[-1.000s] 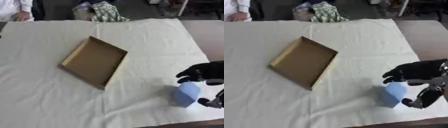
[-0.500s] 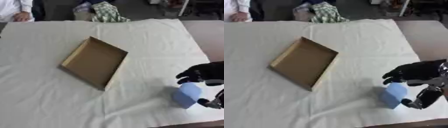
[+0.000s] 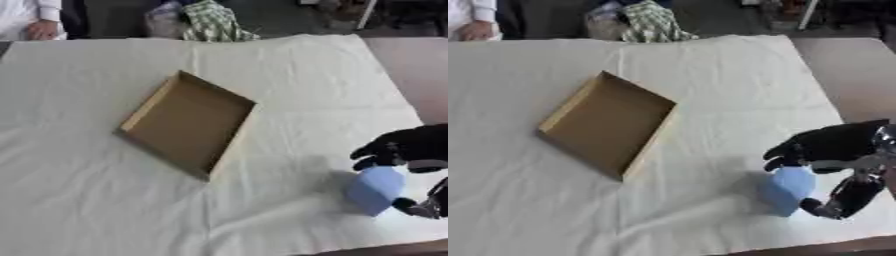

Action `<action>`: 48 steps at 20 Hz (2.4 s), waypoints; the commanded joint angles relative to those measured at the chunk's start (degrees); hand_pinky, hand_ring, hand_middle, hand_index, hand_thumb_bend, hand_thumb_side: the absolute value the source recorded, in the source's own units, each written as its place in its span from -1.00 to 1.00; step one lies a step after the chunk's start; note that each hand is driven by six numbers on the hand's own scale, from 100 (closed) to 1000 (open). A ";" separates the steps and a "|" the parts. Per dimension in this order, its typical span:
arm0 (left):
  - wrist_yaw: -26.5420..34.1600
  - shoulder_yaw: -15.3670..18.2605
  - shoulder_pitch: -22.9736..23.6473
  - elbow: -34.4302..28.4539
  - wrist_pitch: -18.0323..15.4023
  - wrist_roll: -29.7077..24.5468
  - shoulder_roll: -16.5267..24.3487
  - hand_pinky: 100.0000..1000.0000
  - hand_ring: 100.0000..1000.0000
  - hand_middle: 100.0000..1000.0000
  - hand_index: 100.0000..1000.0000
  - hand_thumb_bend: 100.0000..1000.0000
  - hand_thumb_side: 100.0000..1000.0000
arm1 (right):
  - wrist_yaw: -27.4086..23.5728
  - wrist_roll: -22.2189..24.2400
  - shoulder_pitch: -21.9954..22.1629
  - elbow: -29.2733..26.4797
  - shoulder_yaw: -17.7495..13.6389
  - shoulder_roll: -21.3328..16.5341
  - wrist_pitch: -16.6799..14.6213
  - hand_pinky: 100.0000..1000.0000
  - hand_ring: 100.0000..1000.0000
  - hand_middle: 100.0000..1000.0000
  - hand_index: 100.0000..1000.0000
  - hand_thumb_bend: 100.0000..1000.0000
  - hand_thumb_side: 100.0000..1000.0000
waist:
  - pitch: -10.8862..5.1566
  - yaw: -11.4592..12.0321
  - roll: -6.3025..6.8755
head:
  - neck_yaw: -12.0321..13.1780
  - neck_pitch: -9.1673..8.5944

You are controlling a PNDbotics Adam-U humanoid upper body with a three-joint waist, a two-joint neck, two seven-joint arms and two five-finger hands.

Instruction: Pick up objects on the table and place them in the box.

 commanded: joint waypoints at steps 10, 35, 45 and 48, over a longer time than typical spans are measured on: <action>0.09 0.10 -0.82 -0.82 -0.07 -0.23 0.92 0.16 0.73 0.13 0.19 -0.52 0.20 | 0.26 0.50 0.17 -0.84 -1.99 -2.68 0.36 1.00 1.00 1.00 1.00 -0.69 -0.74 | -0.39 -0.57 0.02 | 0.02 -0.78; 0.03 0.05 -1.01 -0.82 0.13 -0.84 0.75 0.16 0.73 0.14 0.19 -0.53 0.22 | 0.19 1.31 -1.26 -0.84 -0.80 -2.88 3.32 1.00 1.00 1.00 1.00 -0.77 -0.62 | 0.33 -0.36 0.21 | -0.42 -1.31; 0.14 -0.01 -1.16 -0.82 0.12 -1.03 0.66 0.16 0.74 0.14 0.19 -0.53 0.22 | -0.16 2.22 -1.70 -0.84 -0.49 -3.02 4.10 1.00 1.00 1.00 1.00 -0.79 -0.60 | 0.42 -0.17 0.36 | -0.59 -1.59; 0.18 -0.05 -1.20 -0.82 0.11 -1.13 0.55 0.16 0.74 0.14 0.19 -0.53 0.23 | -0.28 2.56 -2.00 -0.84 -0.17 -3.04 4.28 1.00 1.00 1.00 1.00 -0.80 -0.59 | 0.53 -0.04 0.38 | -0.71 -1.73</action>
